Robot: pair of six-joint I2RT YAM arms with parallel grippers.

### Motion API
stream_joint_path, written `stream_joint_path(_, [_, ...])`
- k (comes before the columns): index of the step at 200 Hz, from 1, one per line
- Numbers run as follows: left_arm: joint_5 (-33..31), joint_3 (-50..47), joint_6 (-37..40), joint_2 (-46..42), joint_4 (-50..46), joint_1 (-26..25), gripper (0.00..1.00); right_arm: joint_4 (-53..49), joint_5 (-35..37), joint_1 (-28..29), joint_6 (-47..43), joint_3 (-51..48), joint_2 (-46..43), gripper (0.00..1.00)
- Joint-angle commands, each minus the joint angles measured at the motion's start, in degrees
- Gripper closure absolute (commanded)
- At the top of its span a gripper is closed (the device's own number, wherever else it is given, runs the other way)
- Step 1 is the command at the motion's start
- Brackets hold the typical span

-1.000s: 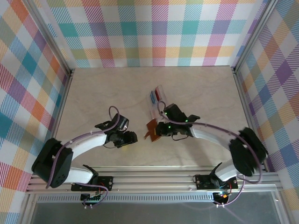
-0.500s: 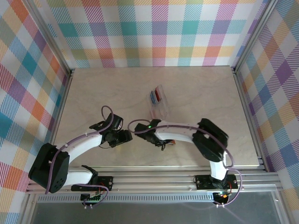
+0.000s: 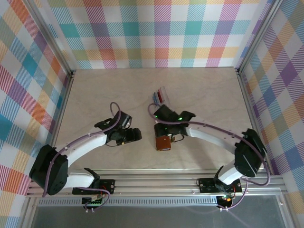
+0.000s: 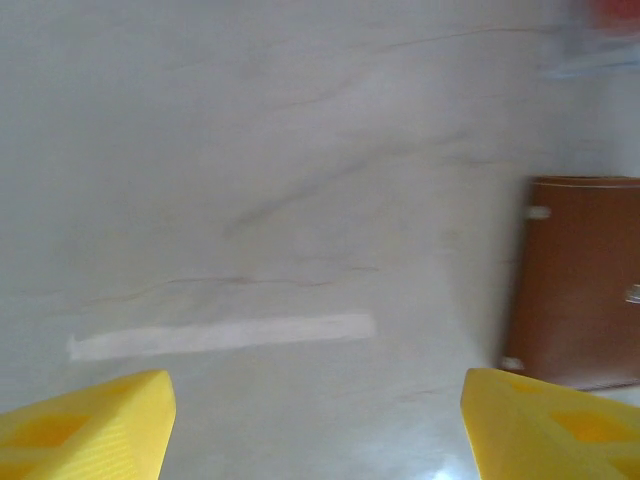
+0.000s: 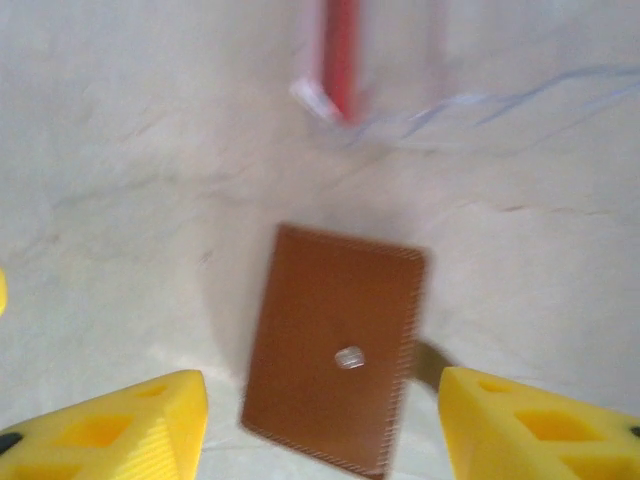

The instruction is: Put the credit cards into the card holder

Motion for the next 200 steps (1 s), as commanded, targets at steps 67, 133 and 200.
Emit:
stream_joint_path(67, [-4.29, 19.45, 2.82, 23.52, -2.29, -10.97, 0.23, 4.92, -13.62, -9.26, -4.31, -12.43, -0.97, 0.57])
stream_joint_path(133, [-9.59, 22.2, 2.52, 33.45, -4.41, -13.78, 0.25, 6.85, -16.55, -12.12, -4.46, -14.27, 0.38, 0.76])
stream_joint_path(200, [-10.08, 17.98, 0.93, 33.68, -1.85, -14.46, 0.27, 8.95, -19.82, -13.96, -4.37, -15.28, -0.39, 0.92])
